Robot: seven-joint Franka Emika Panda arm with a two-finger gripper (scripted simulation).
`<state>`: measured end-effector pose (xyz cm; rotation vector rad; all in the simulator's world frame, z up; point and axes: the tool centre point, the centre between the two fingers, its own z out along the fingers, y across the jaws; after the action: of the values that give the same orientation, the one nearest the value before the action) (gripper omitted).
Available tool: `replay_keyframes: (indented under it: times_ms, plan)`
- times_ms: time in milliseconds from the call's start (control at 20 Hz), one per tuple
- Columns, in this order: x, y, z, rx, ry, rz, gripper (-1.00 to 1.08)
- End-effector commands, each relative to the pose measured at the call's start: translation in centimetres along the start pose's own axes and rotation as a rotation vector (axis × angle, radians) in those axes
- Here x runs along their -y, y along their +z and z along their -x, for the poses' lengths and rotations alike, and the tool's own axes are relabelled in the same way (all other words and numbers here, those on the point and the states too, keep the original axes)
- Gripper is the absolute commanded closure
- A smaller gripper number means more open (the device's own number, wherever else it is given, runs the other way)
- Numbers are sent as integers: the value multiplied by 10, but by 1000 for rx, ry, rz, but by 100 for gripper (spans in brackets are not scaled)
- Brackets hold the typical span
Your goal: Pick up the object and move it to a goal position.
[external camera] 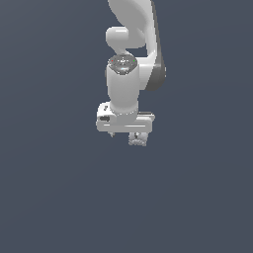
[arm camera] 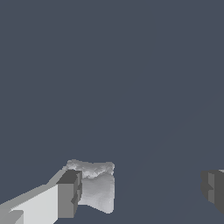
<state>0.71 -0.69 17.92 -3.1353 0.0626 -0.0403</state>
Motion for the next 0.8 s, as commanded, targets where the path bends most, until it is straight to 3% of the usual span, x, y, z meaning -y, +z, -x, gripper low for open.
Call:
replay_keyframes:
  times_ms: [0,750]
  plan:
    - [0,0,0,0,0,0,-92]
    - [1,6,6,27,5,-29,-92]
